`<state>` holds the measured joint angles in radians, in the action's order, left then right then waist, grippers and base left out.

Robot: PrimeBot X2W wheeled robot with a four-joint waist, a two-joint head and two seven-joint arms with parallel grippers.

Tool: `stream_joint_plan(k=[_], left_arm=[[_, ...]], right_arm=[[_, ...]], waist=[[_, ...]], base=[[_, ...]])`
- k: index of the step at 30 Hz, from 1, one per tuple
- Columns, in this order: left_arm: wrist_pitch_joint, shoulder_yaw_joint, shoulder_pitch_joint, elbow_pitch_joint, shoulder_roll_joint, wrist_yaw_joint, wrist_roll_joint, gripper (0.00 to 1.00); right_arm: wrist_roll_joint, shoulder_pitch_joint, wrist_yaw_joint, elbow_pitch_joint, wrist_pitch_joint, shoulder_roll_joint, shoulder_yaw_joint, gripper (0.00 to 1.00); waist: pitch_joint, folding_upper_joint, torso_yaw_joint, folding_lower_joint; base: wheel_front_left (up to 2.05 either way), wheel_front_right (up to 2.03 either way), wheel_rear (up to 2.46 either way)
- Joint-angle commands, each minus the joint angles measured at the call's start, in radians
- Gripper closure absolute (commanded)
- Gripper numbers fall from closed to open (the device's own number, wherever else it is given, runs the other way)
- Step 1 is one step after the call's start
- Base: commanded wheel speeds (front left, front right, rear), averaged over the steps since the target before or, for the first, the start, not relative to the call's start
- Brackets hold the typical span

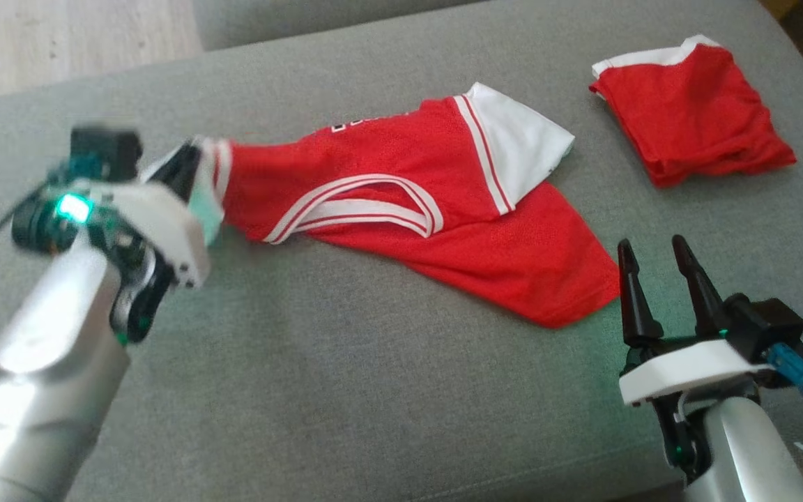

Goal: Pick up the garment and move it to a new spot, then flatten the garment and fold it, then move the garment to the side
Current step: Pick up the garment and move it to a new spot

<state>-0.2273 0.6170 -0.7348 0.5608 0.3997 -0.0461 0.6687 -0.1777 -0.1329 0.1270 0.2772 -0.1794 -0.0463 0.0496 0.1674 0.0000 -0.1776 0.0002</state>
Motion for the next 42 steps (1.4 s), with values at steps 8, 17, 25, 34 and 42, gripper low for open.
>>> stream_joint_plan(k=[8, 17, 25, 34, 42], left_arm=[[0.168, -0.006, 0.067, 0.113, -0.037, 0.056, -0.025, 0.00], [0.390, -0.032, 0.120, 0.114, -0.113, 0.087, -0.020, 0.00], [0.476, -0.064, 0.287, 0.010, -0.130, 0.130, -0.008, 0.00], [0.489, -0.169, 0.624, -0.253, -0.121, 0.244, -0.059, 0.00], [0.489, -0.227, 0.813, -0.395, -0.149, 0.280, -0.118, 0.00]], right_arm=[[-0.007, -0.040, 0.004, -0.001, -0.031, -0.004, 0.008, 0.00], [0.005, -0.024, 0.004, 0.010, -0.027, -0.004, -0.003, 0.00], [0.019, 0.020, 0.004, 0.007, -0.013, -0.004, -0.017, 0.00], [0.030, 0.120, 0.004, -0.010, 0.009, -0.004, -0.020, 0.00], [0.014, 0.183, 0.004, -0.019, 0.013, -0.004, 0.006, 0.00]], waist=[[0.016, 0.0000, 0.006, -0.0002], [-0.046, 0.0000, 0.052, -0.0002], [-0.118, 0.0000, 0.098, -0.0002], [-0.204, 0.0000, 0.149, -0.0002], [-0.234, 0.0000, 0.184, -0.0002]], base=[[0.00, 0.00, 0.00], [0.00, 0.00, 0.00], [0.00, 0.00, 0.00], [0.00, 0.00, 0.00], [0.00, 0.00, 0.00]])
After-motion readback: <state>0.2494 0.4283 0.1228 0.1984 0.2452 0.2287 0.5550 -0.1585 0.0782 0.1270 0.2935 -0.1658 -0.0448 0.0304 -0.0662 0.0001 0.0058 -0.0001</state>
